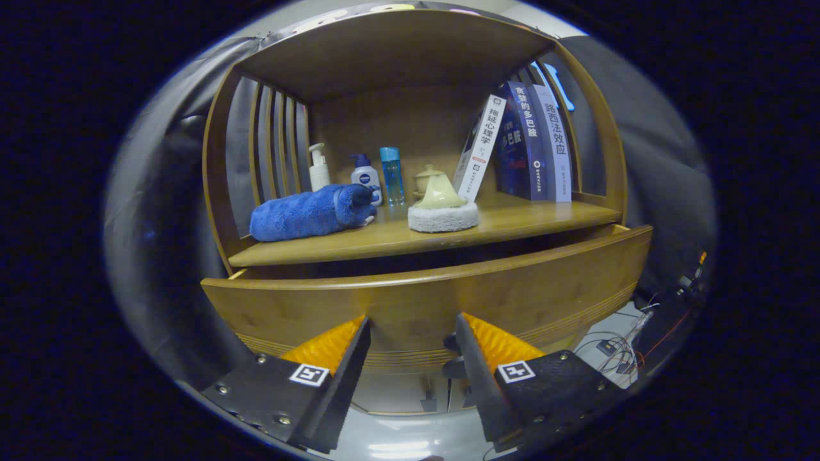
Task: Pull open the drawer, take out the items inside it, and place them on the countertop above the cabinet.
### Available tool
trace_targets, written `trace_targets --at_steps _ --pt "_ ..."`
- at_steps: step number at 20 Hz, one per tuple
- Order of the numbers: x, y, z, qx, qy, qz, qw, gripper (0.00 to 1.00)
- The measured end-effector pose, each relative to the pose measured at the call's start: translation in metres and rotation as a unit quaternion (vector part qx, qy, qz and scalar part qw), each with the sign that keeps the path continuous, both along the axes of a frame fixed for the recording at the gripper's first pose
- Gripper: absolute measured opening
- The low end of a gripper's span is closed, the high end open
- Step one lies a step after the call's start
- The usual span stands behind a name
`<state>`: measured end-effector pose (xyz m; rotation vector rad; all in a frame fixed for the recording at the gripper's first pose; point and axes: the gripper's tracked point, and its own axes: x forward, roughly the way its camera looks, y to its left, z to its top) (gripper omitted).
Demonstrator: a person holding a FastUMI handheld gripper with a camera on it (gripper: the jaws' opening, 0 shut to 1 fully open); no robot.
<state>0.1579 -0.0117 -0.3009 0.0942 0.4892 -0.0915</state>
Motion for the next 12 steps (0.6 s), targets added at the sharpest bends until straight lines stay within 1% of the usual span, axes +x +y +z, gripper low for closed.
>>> trace_targets --at_steps 12 --pt "0.033 0.0 -0.008 0.002 0.005 0.0 1.0 0.81"
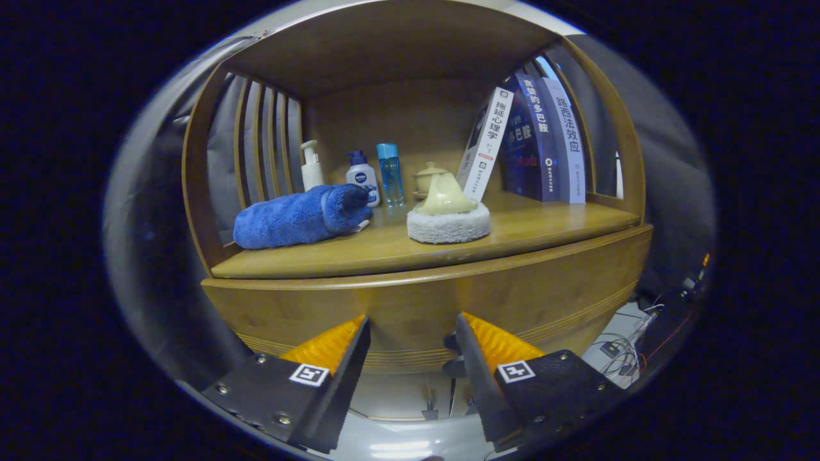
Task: Pull open the drawer, take out the items inside it, and place them on the countertop above the cabinet.
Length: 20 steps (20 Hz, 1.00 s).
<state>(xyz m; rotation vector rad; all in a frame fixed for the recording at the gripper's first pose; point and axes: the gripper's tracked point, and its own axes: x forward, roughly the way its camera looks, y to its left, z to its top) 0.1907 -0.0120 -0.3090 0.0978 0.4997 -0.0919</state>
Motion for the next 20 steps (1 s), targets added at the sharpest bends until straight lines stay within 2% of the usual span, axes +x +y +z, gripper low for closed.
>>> trace_targets --at_steps 20 --pt "0.0046 -0.0008 -0.0012 0.007 0.0 0.001 1.0 0.81"
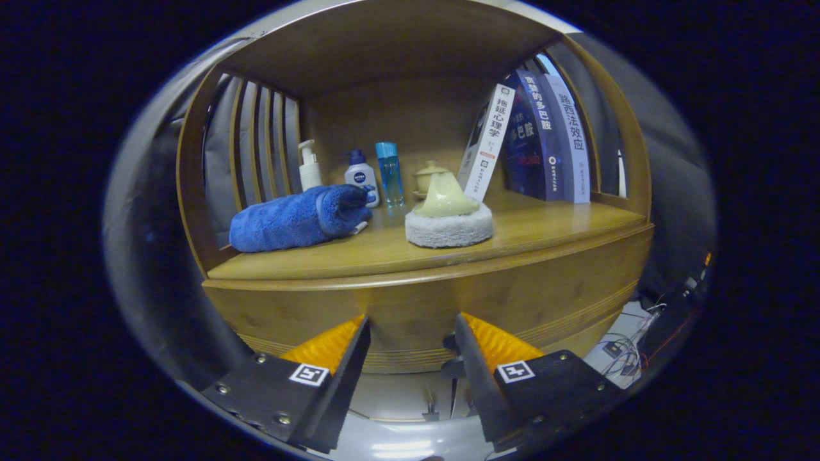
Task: Pull open the drawer, take out the items inside it, and place them on the countertop above the cabinet.
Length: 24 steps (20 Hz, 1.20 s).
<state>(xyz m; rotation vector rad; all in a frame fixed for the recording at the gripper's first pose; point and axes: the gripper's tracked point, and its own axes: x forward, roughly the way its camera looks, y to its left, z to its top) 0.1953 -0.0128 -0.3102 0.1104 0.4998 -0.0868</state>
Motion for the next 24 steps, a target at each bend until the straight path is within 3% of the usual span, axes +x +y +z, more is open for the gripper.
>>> trace_targets --at_steps 10,24 --pt "-0.002 -0.004 0.014 0.007 -0.015 -0.013 1.0 0.81" --pt "-0.032 -0.014 0.156 -0.072 -0.116 -0.014 0.991 0.81"
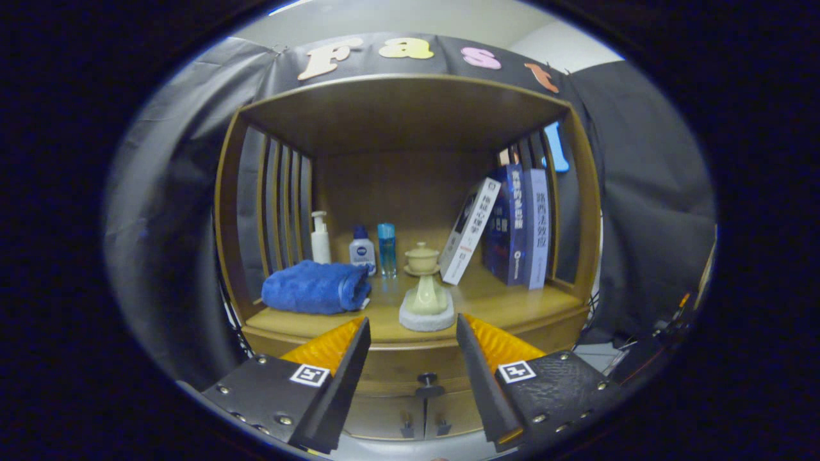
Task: Pull open the drawer, take out the items inside it, and place them on the countertop above the cabinet.
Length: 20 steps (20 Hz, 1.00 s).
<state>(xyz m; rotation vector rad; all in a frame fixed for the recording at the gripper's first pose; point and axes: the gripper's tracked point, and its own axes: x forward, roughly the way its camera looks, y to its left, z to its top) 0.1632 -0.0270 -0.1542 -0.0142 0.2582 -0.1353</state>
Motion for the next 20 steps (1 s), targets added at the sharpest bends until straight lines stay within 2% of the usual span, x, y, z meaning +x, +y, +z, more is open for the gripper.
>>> trace_targets --at_steps 4,10,15,20 --pt "-0.016 -0.003 0.046 -0.015 -0.029 -0.009 0.999 0.8" --pt "-0.051 0.002 0.102 -0.021 -0.069 0.004 0.997 0.8" --pt "-0.085 -0.005 0.129 -0.038 -0.091 -0.012 0.995 0.8" --pt "-0.115 -0.03 0.133 -0.045 -0.093 -0.049 0.993 0.8"
